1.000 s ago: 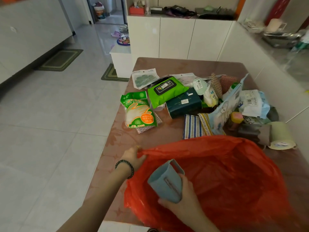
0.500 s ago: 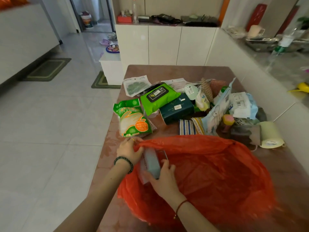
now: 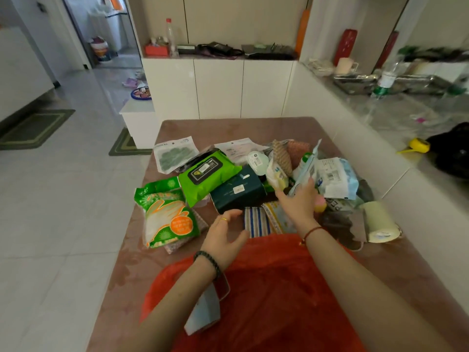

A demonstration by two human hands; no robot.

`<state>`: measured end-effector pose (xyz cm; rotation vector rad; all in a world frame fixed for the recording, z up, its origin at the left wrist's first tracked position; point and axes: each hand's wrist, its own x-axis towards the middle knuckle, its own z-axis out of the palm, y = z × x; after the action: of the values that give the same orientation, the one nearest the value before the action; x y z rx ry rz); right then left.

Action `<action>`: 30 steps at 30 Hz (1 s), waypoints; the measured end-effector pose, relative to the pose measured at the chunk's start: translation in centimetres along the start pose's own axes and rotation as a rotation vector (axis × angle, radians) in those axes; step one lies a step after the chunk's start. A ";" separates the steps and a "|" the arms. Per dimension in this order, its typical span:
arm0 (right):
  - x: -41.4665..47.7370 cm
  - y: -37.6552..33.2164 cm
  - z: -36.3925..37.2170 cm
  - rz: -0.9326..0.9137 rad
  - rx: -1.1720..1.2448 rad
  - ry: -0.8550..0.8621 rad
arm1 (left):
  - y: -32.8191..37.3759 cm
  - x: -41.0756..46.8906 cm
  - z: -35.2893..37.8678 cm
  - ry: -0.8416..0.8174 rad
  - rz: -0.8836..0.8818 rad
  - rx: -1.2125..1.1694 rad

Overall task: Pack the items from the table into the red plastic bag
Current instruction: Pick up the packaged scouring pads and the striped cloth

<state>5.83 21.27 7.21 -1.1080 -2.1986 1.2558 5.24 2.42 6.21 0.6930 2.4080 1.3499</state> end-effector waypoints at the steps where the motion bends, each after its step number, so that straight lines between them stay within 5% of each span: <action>1: 1.2 -0.1 0.0 0.026 -0.011 -0.018 | 0.5 0.6 0.6 -0.010 -0.013 -0.033; 7: 5.0 0.5 -3.9 0.095 -0.119 -0.103 | 3.5 4.3 3.7 -0.068 -0.098 -0.235; 12: 3.0 2.7 -12.1 -0.014 0.258 -0.052 | 6.5 6.8 6.7 -0.075 -0.214 -0.547; 15: 1.2 3.0 -15.4 0.001 0.537 -0.219 | 8.1 8.4 9.2 -0.187 -0.410 -0.938; 18: 1.4 4.2 -15.7 0.025 0.542 -0.413 | 8.6 8.7 10.7 -0.410 -0.496 -1.151; 25: 5.3 5.4 -14.2 0.187 0.623 -0.498 | 4.6 7.8 7.5 -0.019 -0.349 -1.244; 30: 4.8 6.0 -10.3 0.005 0.164 -0.630 | 1.4 2.6 2.7 0.200 -0.390 -1.264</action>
<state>12.21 32.41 7.37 -0.7113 -2.4451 1.9518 4.67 6.36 6.00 -0.2491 1.1866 2.3090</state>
